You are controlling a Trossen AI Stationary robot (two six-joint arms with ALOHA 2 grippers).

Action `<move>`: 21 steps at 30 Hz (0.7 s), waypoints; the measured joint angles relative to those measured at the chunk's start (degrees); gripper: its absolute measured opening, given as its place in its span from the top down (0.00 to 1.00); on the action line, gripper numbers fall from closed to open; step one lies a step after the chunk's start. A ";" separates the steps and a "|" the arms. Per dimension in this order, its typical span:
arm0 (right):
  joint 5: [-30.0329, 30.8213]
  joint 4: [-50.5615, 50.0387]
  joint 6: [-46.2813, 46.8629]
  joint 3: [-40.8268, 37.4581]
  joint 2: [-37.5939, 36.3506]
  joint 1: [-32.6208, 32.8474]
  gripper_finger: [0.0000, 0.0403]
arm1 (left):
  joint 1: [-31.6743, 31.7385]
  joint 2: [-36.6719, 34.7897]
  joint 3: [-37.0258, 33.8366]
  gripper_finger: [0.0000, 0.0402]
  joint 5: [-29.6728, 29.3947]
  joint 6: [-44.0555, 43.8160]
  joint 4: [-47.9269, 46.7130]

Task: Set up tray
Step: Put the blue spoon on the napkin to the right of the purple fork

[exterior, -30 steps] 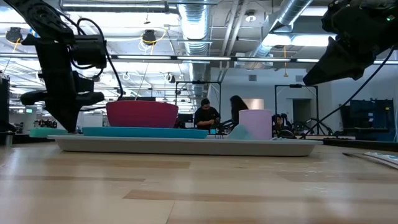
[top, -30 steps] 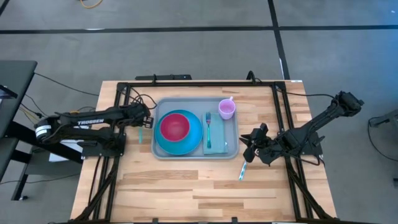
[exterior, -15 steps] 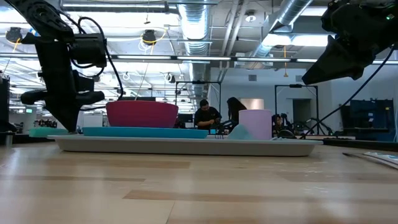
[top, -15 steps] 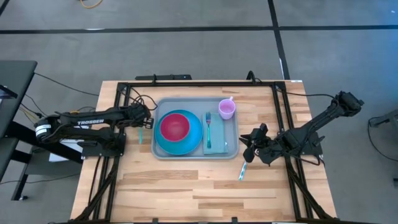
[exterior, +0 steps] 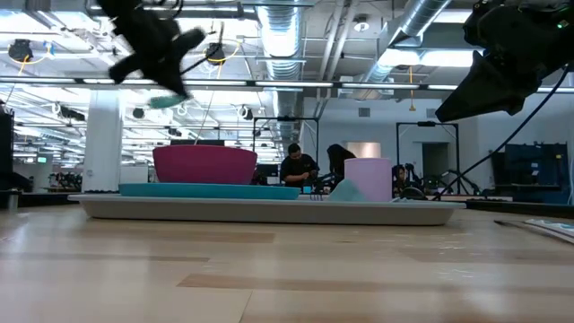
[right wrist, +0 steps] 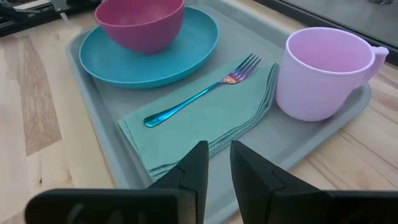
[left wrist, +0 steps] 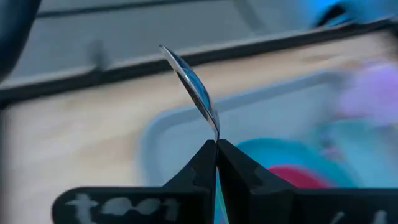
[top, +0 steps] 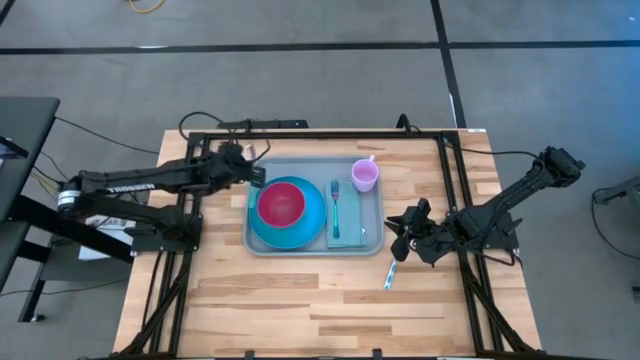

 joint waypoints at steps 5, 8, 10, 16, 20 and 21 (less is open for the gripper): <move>0.00 0.02 -0.05 0.00 0.00 0.00 0.85 | -5.82 6.44 2.41 1.00 3.07 7.01 19.25; 0.00 0.02 -0.03 0.00 0.00 0.00 0.85 | -7.99 13.76 3.89 1.00 4.90 9.91 29.85; 0.02 0.04 -0.03 0.00 0.00 0.00 0.85 | -8.88 19.65 5.41 1.00 5.06 10.52 34.32; 0.02 0.04 -0.03 0.00 0.00 0.00 0.85 | -9.48 37.20 14.65 1.00 4.88 10.58 36.97; 0.02 -0.04 -0.03 0.00 0.02 0.00 0.85 | -9.50 44.60 22.11 1.00 4.45 10.43 37.06; 0.02 -0.12 -0.07 0.00 0.02 0.00 0.85 | -9.68 45.98 23.74 1.00 4.37 9.96 36.94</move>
